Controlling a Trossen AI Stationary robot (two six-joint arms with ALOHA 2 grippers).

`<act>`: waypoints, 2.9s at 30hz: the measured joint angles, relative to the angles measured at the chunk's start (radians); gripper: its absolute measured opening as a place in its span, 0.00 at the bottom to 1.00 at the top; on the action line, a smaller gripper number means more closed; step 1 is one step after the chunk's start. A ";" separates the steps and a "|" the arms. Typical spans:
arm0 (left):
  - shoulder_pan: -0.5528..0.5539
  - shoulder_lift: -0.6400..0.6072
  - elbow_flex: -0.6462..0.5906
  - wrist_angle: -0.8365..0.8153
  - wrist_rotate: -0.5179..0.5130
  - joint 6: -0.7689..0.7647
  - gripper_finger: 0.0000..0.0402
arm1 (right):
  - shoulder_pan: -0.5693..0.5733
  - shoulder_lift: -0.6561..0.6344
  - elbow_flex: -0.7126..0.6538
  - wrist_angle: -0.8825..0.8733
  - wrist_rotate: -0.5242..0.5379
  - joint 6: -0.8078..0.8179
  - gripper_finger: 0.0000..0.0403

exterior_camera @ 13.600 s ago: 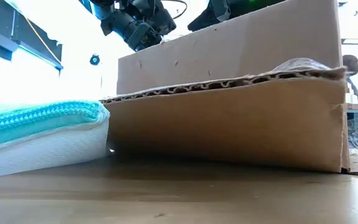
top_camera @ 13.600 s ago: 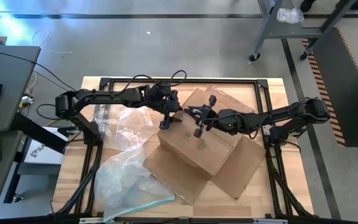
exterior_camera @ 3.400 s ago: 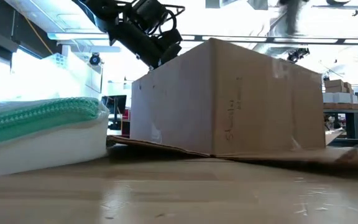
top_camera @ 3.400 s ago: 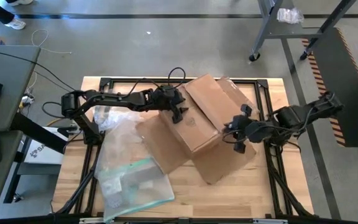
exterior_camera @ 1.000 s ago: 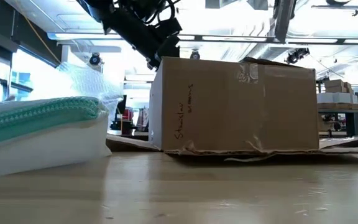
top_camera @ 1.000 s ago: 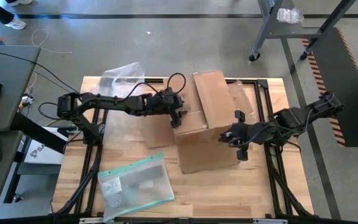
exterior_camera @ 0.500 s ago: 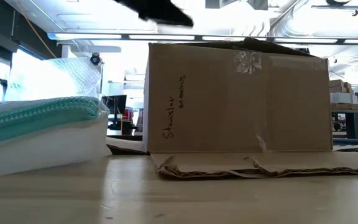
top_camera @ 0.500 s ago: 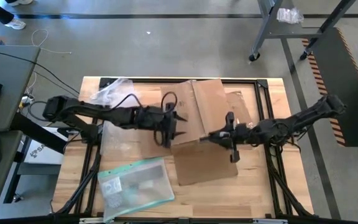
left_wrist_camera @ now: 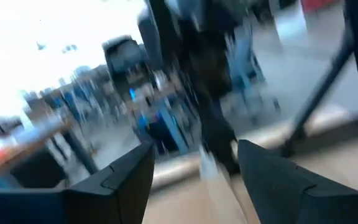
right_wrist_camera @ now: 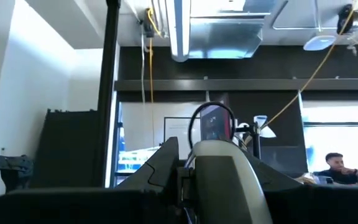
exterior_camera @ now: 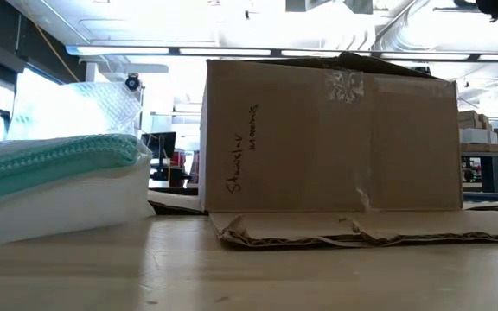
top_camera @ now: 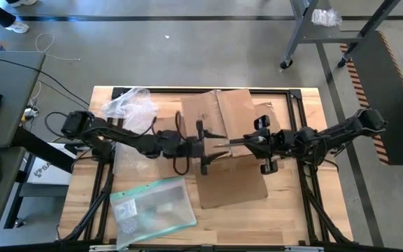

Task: Unpack boxes
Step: Break down cardboard box until it is fully flat

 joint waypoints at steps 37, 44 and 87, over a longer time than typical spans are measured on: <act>0.007 0.038 0.002 0.364 0.127 -0.095 0.26 | -0.017 0.040 0.020 -0.002 0.009 -0.025 0.17; 0.014 0.036 0.002 0.347 0.126 -0.124 0.07 | -0.017 0.039 0.020 -0.008 0.012 -0.040 0.20; -0.017 -0.235 0.002 -0.839 -0.223 -0.335 0.06 | -0.043 0.118 0.404 -1.332 0.233 -0.040 0.59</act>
